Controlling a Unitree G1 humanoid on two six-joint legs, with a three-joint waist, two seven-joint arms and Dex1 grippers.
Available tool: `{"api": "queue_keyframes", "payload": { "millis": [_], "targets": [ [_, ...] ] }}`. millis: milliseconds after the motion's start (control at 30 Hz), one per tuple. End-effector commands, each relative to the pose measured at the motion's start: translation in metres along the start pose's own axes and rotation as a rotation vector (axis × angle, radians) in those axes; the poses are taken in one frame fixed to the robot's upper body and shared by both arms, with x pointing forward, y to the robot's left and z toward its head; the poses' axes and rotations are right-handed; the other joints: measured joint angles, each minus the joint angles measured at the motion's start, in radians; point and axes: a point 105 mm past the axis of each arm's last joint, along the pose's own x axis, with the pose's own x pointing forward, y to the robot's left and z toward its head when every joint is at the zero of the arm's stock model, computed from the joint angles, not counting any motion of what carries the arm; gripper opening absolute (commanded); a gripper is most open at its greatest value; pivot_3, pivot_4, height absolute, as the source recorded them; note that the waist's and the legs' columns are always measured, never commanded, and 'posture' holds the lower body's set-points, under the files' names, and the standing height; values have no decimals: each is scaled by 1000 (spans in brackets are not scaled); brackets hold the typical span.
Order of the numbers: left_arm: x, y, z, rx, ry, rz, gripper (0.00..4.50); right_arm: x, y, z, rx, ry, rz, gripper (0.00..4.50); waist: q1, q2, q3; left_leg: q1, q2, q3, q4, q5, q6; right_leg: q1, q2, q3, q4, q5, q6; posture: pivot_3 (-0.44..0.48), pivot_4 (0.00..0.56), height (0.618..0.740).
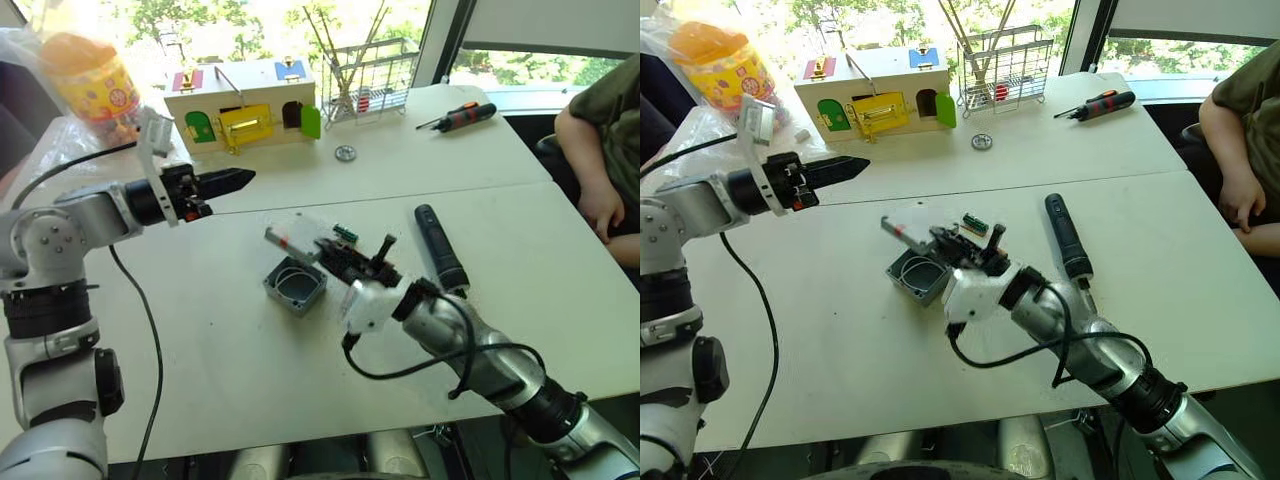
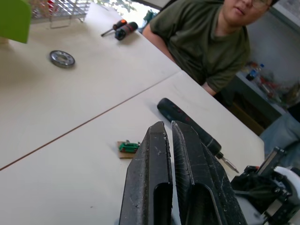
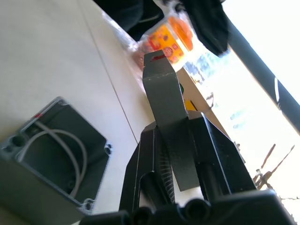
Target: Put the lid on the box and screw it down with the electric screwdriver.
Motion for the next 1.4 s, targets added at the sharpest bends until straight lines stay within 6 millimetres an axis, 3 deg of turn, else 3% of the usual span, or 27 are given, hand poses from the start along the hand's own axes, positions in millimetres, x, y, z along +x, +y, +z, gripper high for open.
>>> {"api": "queue_keyframes", "payload": {
  "millis": [33,300,500,1033,1400],
  "targets": [
    [6,-14,-2,75,86,-47,49,1,3,8,-78,-48,-33,138,-2,0,0,0,0,0,0,0,0,0,0,0,0,0,0,0,150,740],
    [18,-6,-45,198,243,-62,49,7,23,5,-106,-36,25,138,-3,0,0,0,1,0,-1,0,-1,0,2,1,0,0,0,0,150,740],
    [21,3,-63,237,288,-63,49,9,30,2,-130,-24,53,138,3,0,0,0,1,0,-1,1,-1,0,2,2,0,0,0,0,150,740],
    [24,17,-83,282,344,-65,49,5,45,-4,-155,17,105,138,1,0,0,0,1,0,-1,1,-1,0,3,2,0,0,0,0,150,740],
    [32,11,-99,294,368,-121,49,-1,48,-4,-171,22,126,138,2,0,0,0,1,0,0,1,-1,1,3,2,1,0,0,0,150,740]
  ]
}}
